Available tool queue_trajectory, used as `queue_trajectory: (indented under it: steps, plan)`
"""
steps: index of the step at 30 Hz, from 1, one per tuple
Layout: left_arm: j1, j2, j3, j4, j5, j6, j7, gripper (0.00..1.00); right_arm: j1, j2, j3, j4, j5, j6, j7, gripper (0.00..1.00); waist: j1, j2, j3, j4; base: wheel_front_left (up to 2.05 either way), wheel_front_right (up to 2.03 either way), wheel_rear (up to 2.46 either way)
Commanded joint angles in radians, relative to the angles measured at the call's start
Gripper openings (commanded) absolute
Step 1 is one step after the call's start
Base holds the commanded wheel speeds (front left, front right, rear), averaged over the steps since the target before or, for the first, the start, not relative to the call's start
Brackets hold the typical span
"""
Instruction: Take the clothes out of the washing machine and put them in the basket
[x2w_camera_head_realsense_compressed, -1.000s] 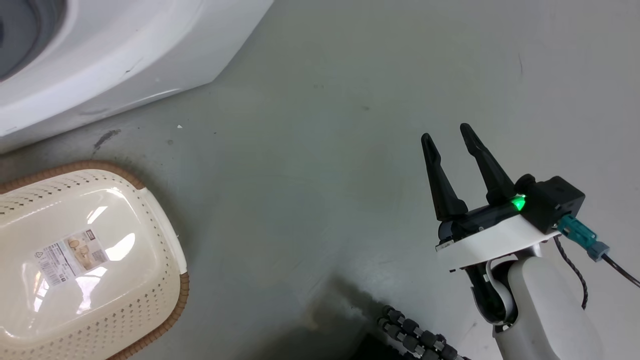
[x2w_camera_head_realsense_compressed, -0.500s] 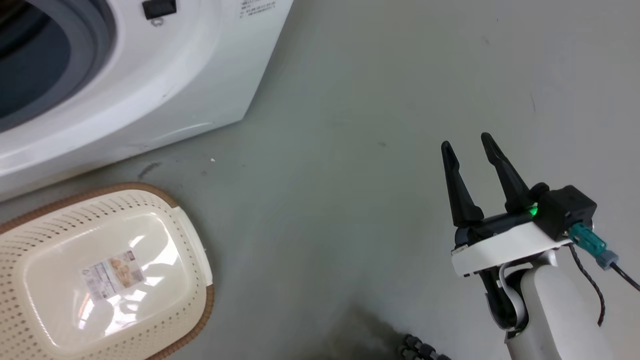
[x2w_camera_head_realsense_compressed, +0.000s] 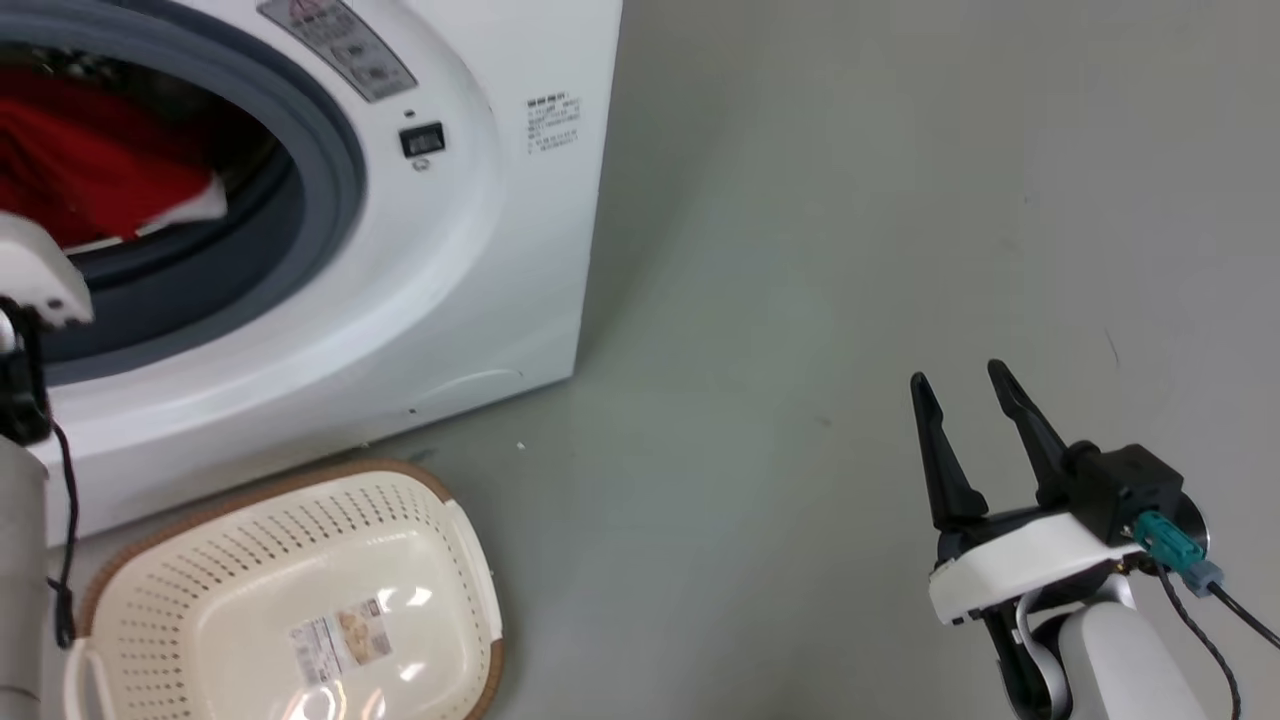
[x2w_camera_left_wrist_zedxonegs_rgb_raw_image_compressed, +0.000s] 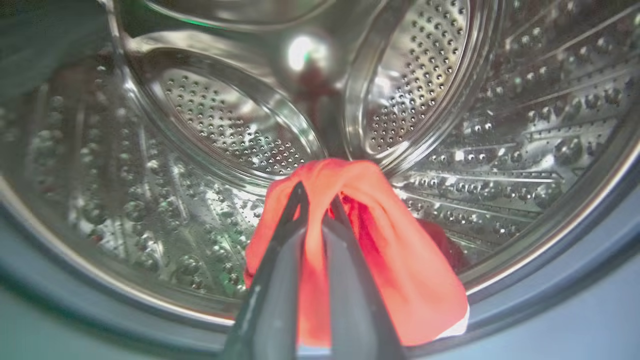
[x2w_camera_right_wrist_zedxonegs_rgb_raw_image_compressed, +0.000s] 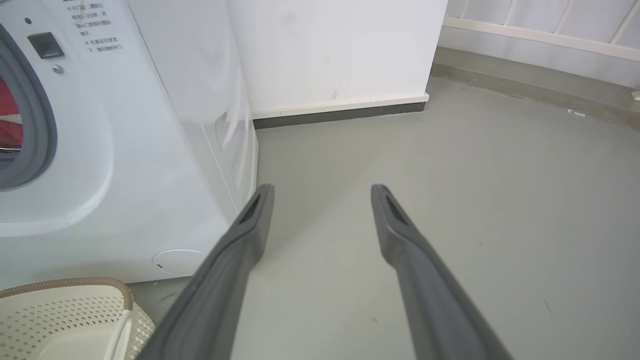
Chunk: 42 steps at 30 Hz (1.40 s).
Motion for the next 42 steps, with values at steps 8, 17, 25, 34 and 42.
queue_trajectory:
  steps: [8,17,25,34,42]
  plan:
    - [0.174,-0.074,0.010,-0.014,-0.040,-0.027,-0.100,0.00,0.118,-0.001,-0.080,-0.075,-0.052,-0.001,0.078,1.00,0.0002,0.0000,-0.203,0.101,0.00,0.00,0.00]
    - [0.365,-0.160,0.017,-0.208,-0.039,0.012,-0.106,0.00,0.191,-0.001,-0.121,-0.162,-0.083,-0.001,0.142,1.00,0.0002,0.0000,-0.288,0.173,0.00,0.00,0.00]
    - [0.579,-0.229,-0.012,-0.404,-0.023,0.063,-0.098,0.00,0.242,-0.001,-0.133,-0.207,-0.096,-0.001,0.183,1.00,0.0002,0.0000,-0.344,0.216,0.00,0.00,0.00]
    - [0.799,-0.293,-0.064,-0.530,-0.034,0.101,-0.033,0.00,0.274,0.000,-0.129,-0.259,-0.106,-0.001,0.222,1.00,0.0002,0.0000,-0.351,0.256,0.00,0.00,0.00]
    - [0.812,-0.345,-0.087,-0.393,-0.072,0.076,-0.051,0.00,0.230,0.000,-0.102,-0.288,-0.101,-0.001,0.224,1.00,0.0002,0.0000,-0.265,0.243,0.00,0.00,0.00]
